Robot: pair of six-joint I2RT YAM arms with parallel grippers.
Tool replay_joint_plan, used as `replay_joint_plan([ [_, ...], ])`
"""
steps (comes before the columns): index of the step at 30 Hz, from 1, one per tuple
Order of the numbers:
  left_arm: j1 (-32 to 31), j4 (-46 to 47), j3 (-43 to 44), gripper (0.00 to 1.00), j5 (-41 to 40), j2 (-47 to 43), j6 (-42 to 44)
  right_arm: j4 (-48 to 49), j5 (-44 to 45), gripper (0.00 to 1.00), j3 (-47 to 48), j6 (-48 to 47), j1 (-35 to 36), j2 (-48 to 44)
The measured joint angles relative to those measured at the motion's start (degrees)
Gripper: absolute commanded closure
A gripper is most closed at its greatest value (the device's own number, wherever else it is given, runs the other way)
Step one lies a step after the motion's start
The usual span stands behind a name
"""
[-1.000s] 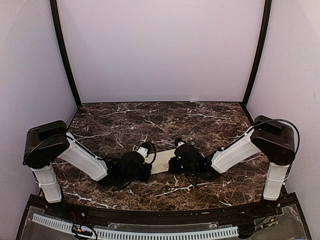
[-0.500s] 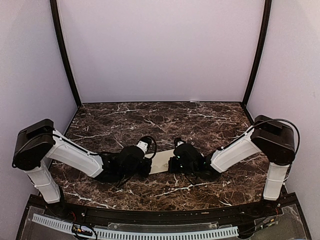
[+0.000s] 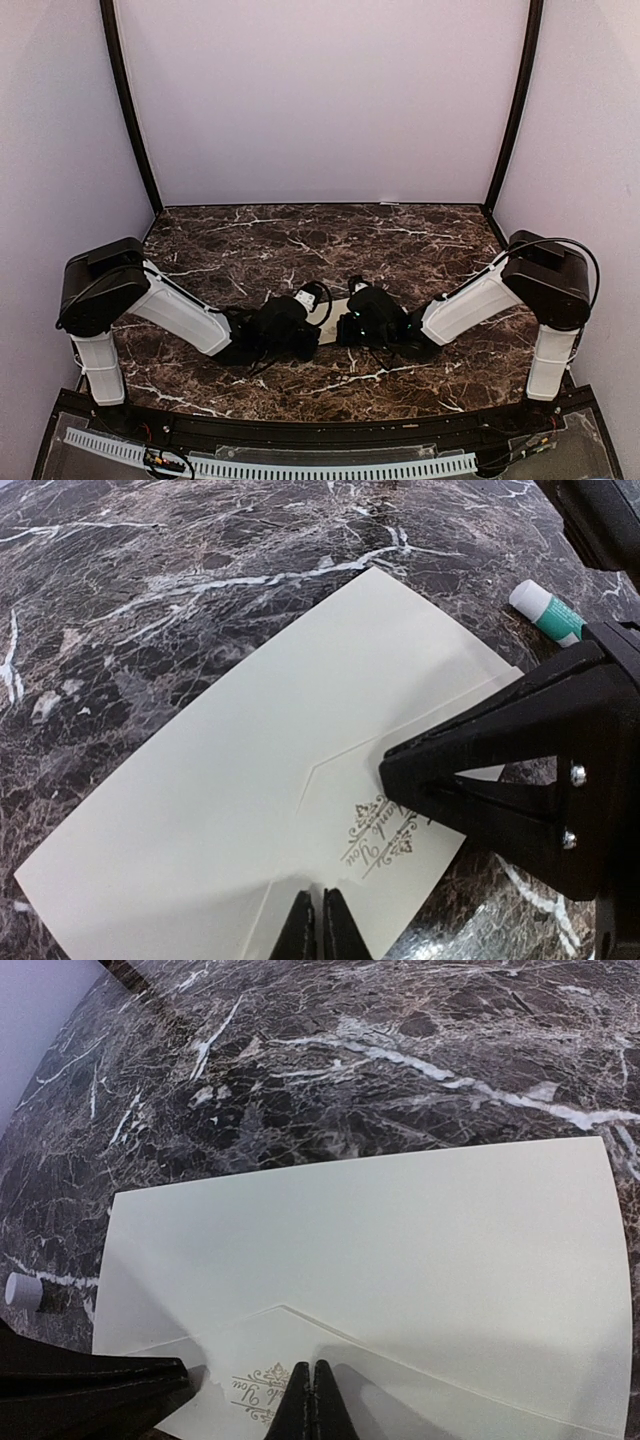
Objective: Place the letter into the envelope and seal it
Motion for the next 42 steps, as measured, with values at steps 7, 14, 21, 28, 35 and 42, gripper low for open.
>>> replay_joint_plan([
  [7,-0.2,2.82,-3.41,0.94,-0.02,-1.25,-1.53,0.94,-0.02,1.0,-0.55,0.04,0.02,-0.02],
  [14,-0.22,4.26,-10.25,0.94,-2.8,-5.79,-3.87,2.12,-0.13,1.0,-1.29,0.26,0.02,-0.13],
  [21,-0.9,1.07,-11.06,0.94,-5.97,-7.93,-4.31,2.49,-0.17,1.0,-1.95,0.44,0.22,-0.55],
  [28,-1.22,-5.18,-3.98,0.94,-6.34,-8.96,-1.42,0.74,-0.2,1.0,-1.99,0.22,0.24,-1.36],
  [35,-1.22,-4.33,6.93,0.94,-4.57,-2.82,1.16,0.63,-0.24,1.0,-1.99,0.13,0.24,-1.4],
  [42,-1.22,-4.52,8.96,0.94,-2.43,5.4,1.57,1.03,-0.22,1.0,-2.27,0.02,0.24,-1.42],
])
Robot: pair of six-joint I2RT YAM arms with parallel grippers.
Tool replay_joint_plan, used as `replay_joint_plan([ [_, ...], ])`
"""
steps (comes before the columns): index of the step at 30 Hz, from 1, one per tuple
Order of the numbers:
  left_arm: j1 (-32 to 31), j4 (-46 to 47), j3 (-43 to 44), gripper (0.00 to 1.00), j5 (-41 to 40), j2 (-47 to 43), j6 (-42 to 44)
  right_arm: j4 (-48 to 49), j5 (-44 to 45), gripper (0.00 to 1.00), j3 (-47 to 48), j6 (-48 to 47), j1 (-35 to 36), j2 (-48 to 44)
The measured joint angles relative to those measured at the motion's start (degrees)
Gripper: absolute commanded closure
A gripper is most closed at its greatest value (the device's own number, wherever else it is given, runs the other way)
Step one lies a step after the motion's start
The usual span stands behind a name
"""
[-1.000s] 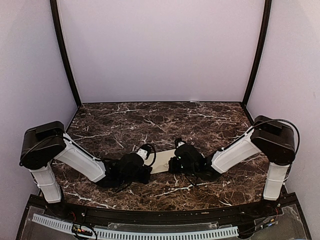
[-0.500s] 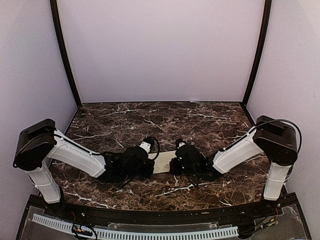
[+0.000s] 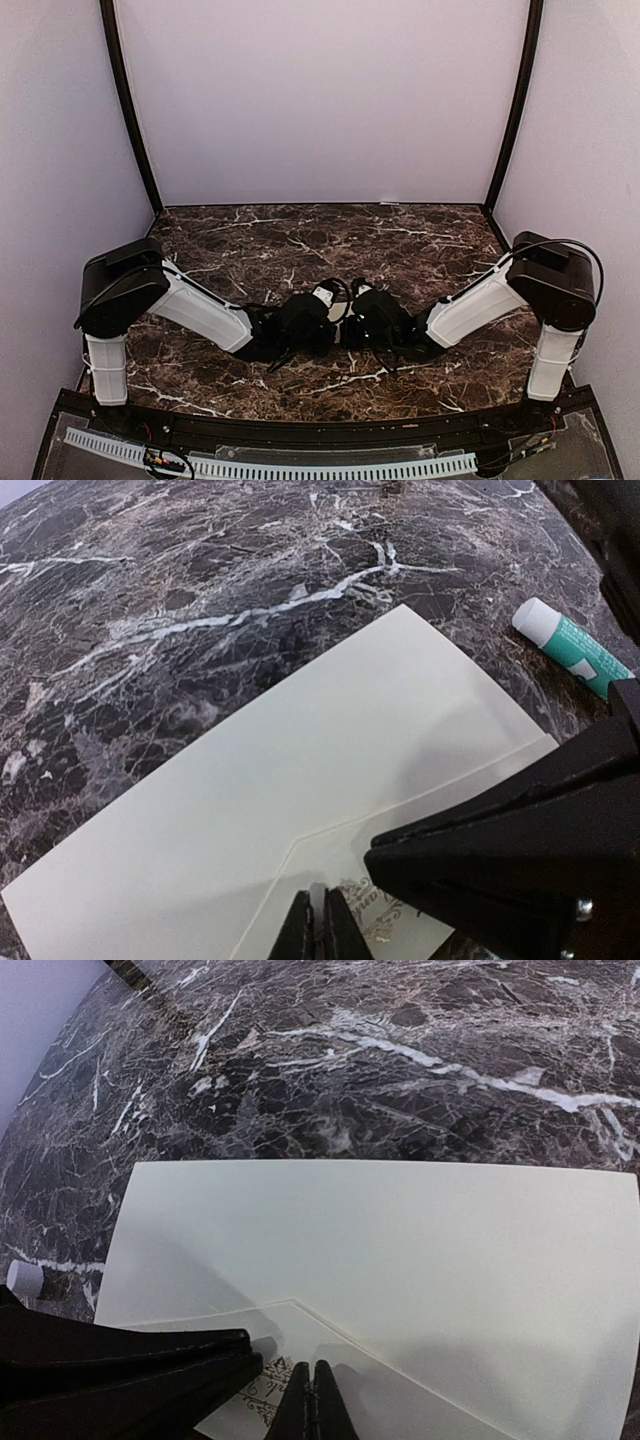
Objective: Place the letter into the envelope and seal it
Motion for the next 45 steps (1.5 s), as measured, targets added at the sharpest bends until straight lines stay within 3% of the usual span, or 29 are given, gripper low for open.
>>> replay_joint_plan([
  [25,0.07,6.62,-2.86,0.94,-1.84,0.85,-1.01,-0.09,1.36,1.0,-9.7,2.36,0.0,-8.11],
  [31,0.13,6.88,-3.1,0.94,-2.4,0.83,-1.07,-4.66,0.92,1.0,-10.97,2.08,0.0,-11.45],
  [38,0.52,5.35,-3.58,0.94,-2.64,-0.35,-0.2,-17.22,-2.43,1.0,-12.48,-0.44,0.07,-20.22],
  [42,0.76,2.67,-5.14,0.92,-2.49,-3.26,0.61,-24.61,-4.02,0.85,-11.52,-3.04,0.07,-24.85],
  [45,0.81,1.6,-6.99,0.88,-2.12,-6.82,1.09,-31.41,-3.74,0.61,-7.85,-5.4,-0.2,-27.32],
])
